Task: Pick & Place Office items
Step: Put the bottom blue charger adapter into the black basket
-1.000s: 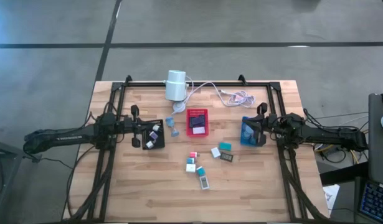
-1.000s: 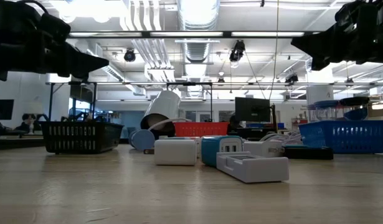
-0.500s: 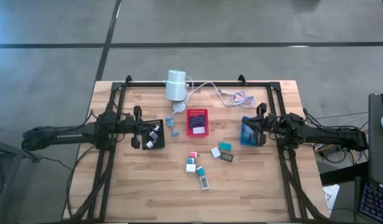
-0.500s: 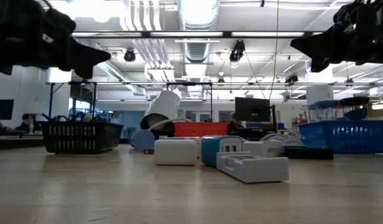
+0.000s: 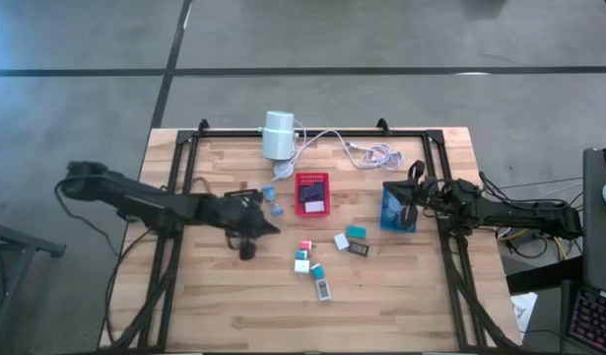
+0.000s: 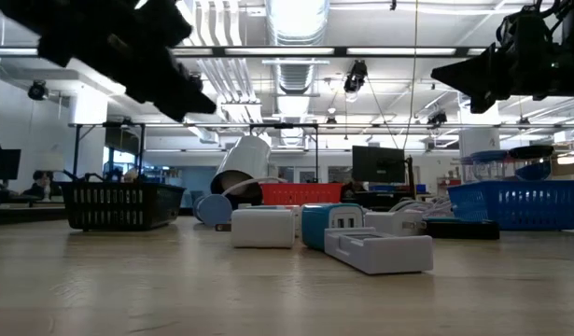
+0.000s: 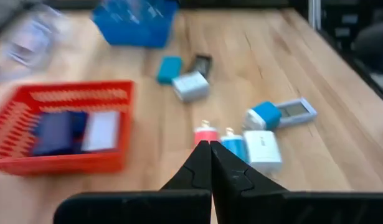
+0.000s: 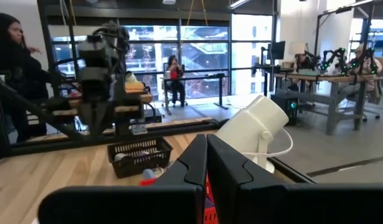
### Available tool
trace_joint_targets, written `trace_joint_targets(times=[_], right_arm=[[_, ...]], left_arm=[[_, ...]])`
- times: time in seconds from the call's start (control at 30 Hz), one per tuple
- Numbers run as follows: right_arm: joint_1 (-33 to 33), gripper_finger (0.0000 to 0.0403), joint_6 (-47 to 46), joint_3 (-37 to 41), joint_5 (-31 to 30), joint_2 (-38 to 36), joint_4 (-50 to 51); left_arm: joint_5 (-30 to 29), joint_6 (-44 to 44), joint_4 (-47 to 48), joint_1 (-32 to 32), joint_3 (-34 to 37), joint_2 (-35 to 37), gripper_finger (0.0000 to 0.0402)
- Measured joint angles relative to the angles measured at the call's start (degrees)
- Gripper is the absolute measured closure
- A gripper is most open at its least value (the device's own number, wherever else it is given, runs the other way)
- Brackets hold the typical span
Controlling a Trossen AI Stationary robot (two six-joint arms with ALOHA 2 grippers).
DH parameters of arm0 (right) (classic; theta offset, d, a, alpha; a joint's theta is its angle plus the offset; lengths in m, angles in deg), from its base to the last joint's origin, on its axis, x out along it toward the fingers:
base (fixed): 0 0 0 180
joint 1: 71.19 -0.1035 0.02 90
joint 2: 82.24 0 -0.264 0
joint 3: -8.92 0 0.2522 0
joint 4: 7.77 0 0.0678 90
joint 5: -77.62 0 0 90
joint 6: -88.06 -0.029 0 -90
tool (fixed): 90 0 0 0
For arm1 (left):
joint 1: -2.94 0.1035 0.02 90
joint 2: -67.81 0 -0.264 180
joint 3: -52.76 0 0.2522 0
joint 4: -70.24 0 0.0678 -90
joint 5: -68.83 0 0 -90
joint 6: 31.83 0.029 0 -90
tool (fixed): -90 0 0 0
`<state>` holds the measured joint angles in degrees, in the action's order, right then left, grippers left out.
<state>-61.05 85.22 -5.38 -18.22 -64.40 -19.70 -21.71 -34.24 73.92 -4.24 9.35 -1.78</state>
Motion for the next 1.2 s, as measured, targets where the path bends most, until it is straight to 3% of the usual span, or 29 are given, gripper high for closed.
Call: trace_joint_targets(times=[0.27, 0.67, 0.93, 1.2], right_arm=[[0.0, 0.0394, -0.06, 0.0, -0.02, -0.02, 0.02], [-0.01, 0.0394, -1.67, 0.0, 3.22, 0.08, 0.2], [-0.02, 0.0394, -1.53, 0.0, 3.34, 1.14, 0.28], [-0.02, 0.0394, 0.03, 0.0, 3.34, 1.16, 0.34]], left_arm=[[1.47, -2.56, 8.75, -4.01, -15.78, -17.98, 0.0357], [4.49, -1.12, 18.24, -7.04, -34.49, -33.66, 0.0212], [4.32, 14.11, 34.93, -6.98, -49.67, -41.87, 0.0138], [7.01, 22.08, 46.56, -7.04, -63.2, -51.66, 0.0106]])
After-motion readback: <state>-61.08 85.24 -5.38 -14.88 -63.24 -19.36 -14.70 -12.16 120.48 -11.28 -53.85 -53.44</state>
